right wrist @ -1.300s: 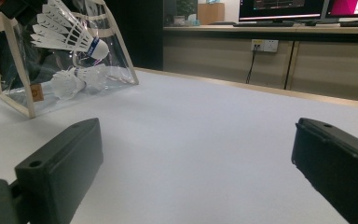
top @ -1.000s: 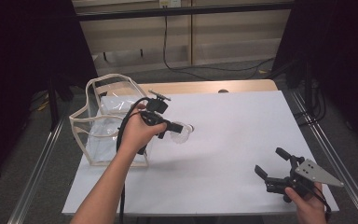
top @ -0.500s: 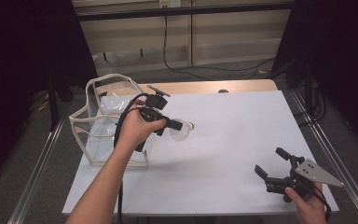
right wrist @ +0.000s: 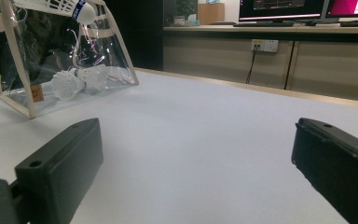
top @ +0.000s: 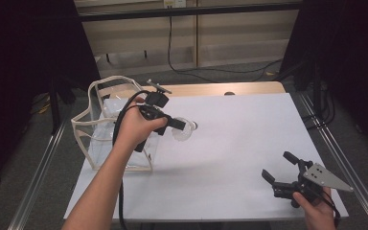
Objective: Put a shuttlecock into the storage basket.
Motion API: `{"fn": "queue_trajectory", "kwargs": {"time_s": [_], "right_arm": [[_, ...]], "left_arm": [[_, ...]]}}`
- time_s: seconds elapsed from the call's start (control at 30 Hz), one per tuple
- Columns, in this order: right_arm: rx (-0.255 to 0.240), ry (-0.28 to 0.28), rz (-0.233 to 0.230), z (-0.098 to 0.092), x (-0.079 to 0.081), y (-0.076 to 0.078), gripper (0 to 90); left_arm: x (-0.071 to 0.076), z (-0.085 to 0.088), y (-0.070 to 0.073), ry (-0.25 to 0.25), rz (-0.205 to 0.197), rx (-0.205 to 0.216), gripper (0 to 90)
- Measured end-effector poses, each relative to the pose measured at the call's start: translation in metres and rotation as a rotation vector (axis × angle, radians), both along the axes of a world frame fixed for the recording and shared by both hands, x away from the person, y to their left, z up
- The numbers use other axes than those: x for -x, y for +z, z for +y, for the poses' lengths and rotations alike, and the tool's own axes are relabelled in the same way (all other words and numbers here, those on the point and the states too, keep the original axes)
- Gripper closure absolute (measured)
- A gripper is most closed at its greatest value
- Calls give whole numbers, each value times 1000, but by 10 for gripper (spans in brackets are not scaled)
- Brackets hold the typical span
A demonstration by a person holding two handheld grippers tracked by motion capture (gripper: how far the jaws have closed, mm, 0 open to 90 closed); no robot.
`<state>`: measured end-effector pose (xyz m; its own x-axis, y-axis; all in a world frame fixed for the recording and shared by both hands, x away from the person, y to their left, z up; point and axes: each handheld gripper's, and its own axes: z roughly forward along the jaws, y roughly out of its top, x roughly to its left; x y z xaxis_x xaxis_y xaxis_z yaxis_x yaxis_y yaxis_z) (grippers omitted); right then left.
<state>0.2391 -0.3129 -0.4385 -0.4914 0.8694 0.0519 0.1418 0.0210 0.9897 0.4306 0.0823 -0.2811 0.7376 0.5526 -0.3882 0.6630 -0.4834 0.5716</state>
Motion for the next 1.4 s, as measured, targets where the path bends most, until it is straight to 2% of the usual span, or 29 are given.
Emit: {"fn": "queue_trajectory", "kwargs": {"time_s": [0.53, 1.4], "right_arm": [[-1, -2, -2, 0, 1, 1, 16], [-4, -1, -5, -1, 1, 1, 16]], "left_arm": [[-3, 4, 11, 5, -5, -5, 898], [-10, 18, 40, 29, -27, 3, 898]]}}
